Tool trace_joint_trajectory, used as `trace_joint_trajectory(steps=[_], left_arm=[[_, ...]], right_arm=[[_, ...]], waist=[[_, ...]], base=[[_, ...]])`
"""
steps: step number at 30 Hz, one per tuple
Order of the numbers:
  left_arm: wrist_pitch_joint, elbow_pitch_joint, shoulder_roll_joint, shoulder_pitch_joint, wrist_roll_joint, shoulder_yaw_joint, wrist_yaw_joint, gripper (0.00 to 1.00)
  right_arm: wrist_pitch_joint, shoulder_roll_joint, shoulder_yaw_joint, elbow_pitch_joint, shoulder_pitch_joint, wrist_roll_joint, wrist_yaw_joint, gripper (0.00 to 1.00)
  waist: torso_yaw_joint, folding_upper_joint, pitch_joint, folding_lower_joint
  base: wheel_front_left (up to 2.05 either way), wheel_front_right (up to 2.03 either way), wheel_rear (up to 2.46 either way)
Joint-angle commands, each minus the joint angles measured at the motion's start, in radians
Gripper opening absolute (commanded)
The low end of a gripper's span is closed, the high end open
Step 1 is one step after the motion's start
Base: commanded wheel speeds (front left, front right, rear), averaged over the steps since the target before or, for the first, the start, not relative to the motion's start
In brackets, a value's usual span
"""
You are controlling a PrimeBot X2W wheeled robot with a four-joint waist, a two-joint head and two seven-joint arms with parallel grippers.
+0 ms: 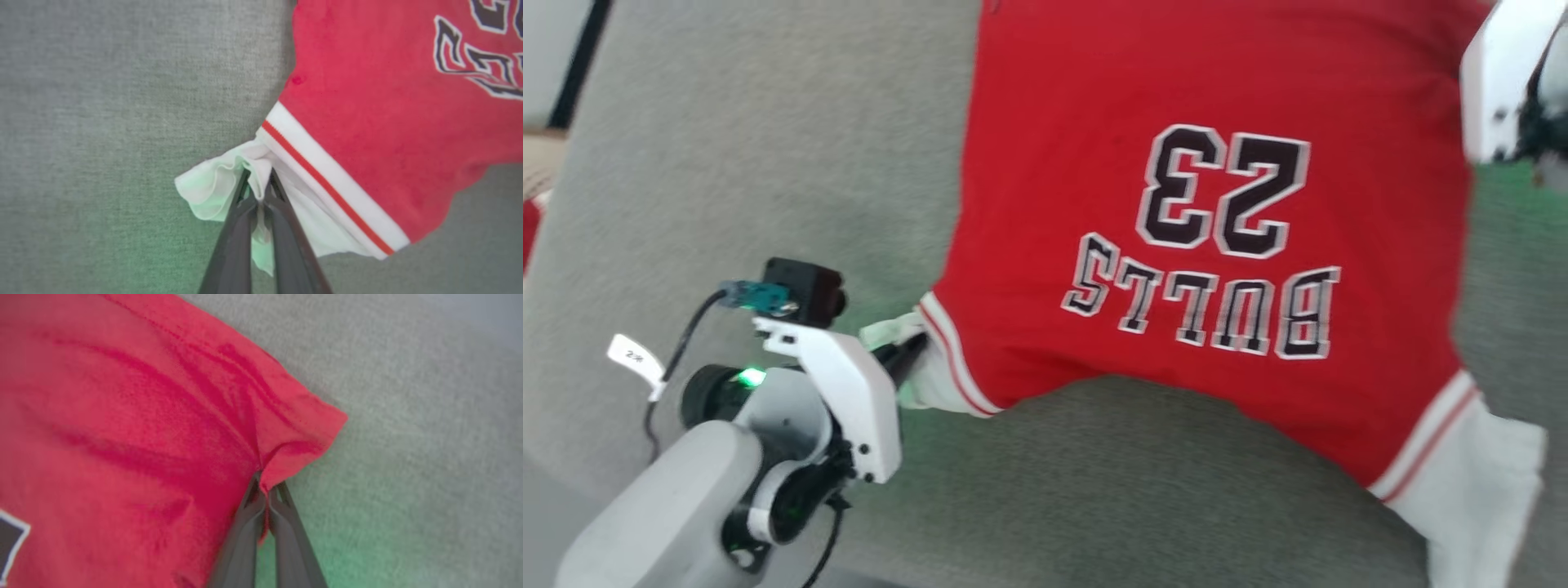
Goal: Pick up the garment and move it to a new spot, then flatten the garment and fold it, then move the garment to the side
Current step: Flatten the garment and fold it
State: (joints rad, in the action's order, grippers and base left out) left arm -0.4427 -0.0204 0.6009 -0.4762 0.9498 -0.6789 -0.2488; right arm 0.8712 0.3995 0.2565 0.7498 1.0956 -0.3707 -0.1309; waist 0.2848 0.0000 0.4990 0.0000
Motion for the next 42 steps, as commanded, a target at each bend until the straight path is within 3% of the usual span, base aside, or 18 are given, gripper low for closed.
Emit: trace_joint_trajectory(steps=[1,6,12,13,19,25,26,27,28,32,42], left_arm=[[0.003,-0.003,0.018,0.017,0.008,0.011,-0.018,0.00],[-0.003,-0.025,0.060,0.037,0.002,0.030,-0.043,0.00],[-0.005,-0.050,0.094,0.056,-0.007,0.037,-0.060,0.00],[-0.005,-0.050,0.094,0.056,-0.007,0.037,-0.060,0.00],[-0.014,-0.077,0.100,0.066,-0.008,0.033,-0.077,0.00],[-0.021,-0.082,0.099,0.059,-0.011,0.027,-0.081,0.00],[-0.020,-0.081,0.097,0.058,-0.011,0.026,-0.081,0.00],[-0.018,-0.079,0.094,0.057,-0.011,0.026,-0.081,0.00],[-0.015,-0.076,0.091,0.056,-0.011,0.025,-0.078,0.00],[-0.008,-0.068,0.087,0.062,-0.003,0.025,-0.072,0.00],[0.006,-0.079,0.090,0.076,0.009,0.038,-0.080,0.00]], right_arm=[[0.036,0.026,0.047,-0.030,-0.128,-0.046,0.000,0.00],[0.065,0.096,0.100,-0.273,-0.315,-0.163,0.000,0.00],[0.122,0.133,0.053,-0.559,-0.590,-0.237,0.000,0.00],[0.122,0.133,0.053,-0.559,-0.590,-0.237,0.000,0.00],[0.154,0.061,-0.074,-0.762,-0.894,-0.210,0.000,0.00],[0.077,-0.045,-0.150,-0.810,-1.029,-0.099,0.000,0.00],[0.052,-0.059,-0.153,-0.803,-1.030,-0.081,0.000,0.10],[0.029,-0.069,-0.156,-0.790,-1.034,-0.057,0.001,0.35],[0.001,-0.083,-0.156,-0.782,-1.032,-0.049,0.001,1.00],[-0.049,-0.106,-0.167,-0.804,-1.019,-0.046,0.003,1.00],[-0.060,-0.067,-0.248,-1.104,-0.960,0.001,0.000,1.00]], waist=[[-0.063,0.0000,-0.042,0.0000],[-0.130,0.0000,-0.081,0.0000],[-0.194,0.0000,-0.117,0.0000],[-0.194,0.0000,-0.117,0.0000],[-0.230,0.0000,-0.129,0.0000],[-0.245,0.0000,-0.129,0.0000],[-0.246,0.0000,-0.129,0.0000],[-0.247,0.0000,-0.130,0.0000],[-0.246,0.0000,-0.131,0.0000],[-0.246,0.0000,-0.136,0.0000],[-0.236,0.0000,-0.143,0.0000]], base=[[0.00,0.00,0.00],[0.00,0.00,0.00],[0.00,0.00,0.00],[0.00,0.00,0.00],[0.00,0.00,0.00],[0.00,0.00,0.00],[0.00,0.00,0.00],[0.00,0.00,0.00],[0.00,0.00,0.00],[0.00,0.00,0.00],[0.00,0.00,0.00]])
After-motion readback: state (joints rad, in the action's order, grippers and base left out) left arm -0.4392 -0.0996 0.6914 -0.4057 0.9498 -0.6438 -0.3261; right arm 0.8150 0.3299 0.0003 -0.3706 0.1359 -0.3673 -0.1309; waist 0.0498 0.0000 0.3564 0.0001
